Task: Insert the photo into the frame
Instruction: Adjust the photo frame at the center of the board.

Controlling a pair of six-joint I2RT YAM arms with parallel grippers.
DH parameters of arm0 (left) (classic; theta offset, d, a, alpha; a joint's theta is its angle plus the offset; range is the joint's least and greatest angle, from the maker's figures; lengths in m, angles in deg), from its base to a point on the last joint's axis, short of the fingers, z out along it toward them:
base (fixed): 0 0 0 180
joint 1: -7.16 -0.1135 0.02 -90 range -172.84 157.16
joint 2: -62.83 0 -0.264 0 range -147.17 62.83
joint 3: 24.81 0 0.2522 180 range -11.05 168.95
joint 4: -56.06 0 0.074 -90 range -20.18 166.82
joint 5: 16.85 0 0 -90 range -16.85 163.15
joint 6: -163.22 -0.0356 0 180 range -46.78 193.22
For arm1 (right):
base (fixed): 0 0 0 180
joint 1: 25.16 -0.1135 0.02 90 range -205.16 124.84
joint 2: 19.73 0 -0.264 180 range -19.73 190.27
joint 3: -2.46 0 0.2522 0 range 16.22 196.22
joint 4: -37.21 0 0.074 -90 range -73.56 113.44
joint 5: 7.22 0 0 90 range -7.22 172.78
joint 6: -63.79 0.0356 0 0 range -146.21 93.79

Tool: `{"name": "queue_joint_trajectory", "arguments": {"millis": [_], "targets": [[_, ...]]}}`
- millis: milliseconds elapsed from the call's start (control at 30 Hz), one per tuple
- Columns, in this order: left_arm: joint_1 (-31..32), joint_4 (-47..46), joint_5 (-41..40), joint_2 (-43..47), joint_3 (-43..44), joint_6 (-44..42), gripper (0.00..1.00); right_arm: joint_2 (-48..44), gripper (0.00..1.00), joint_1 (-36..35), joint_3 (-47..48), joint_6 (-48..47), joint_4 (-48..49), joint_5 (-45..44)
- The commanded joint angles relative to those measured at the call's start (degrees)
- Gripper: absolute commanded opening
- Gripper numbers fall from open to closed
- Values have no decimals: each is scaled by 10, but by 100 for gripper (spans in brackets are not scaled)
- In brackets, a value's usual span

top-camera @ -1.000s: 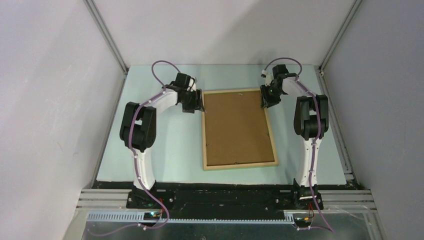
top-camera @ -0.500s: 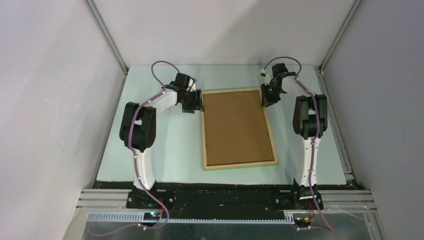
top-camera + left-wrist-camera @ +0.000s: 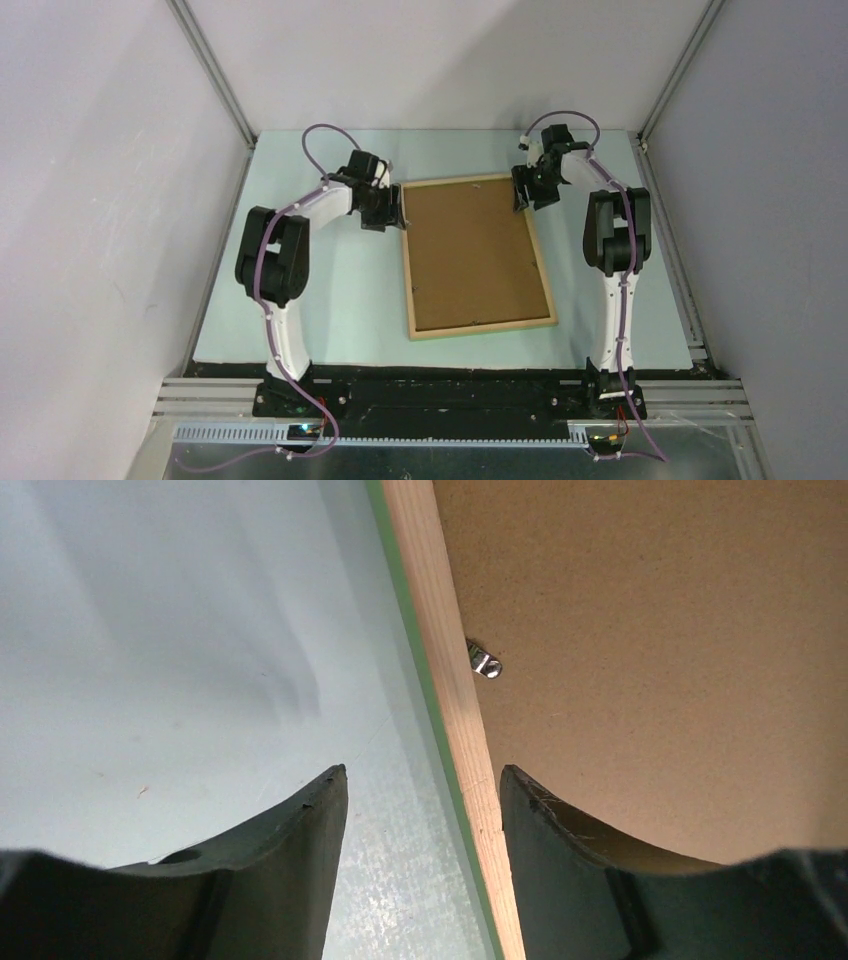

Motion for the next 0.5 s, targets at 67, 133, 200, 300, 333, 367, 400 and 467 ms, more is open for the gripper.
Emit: {"name": "queue_joint_trajectory", "arguments": {"millis": [67, 133, 200, 300, 333, 367, 400, 467], "targets": [[-13, -9, -7, 57, -6, -24, 63, -70, 68, 12, -75, -11, 18, 24], [-14, -9, -6, 61, -10, -25, 63, -98, 66, 14, -107, -14, 20, 30], [-15, -10, -5, 65, -14, -26, 63, -118, 64, 15, -142, -18, 25, 33], [-17, -10, -4, 70, -18, -27, 63, -143, 59, 15, -199, -20, 38, 37], [-17, -11, -4, 72, -20, -28, 63, -154, 58, 15, -208, -21, 40, 39], [-18, -10, -3, 73, -20, -28, 63, -158, 55, 15, -227, -21, 44, 41], [-18, -10, -2, 76, -22, -29, 63, -168, 54, 15, -235, -21, 47, 42], [-19, -10, 0, 79, -25, -30, 63, -177, 50, 15, -256, -21, 54, 42]]}}
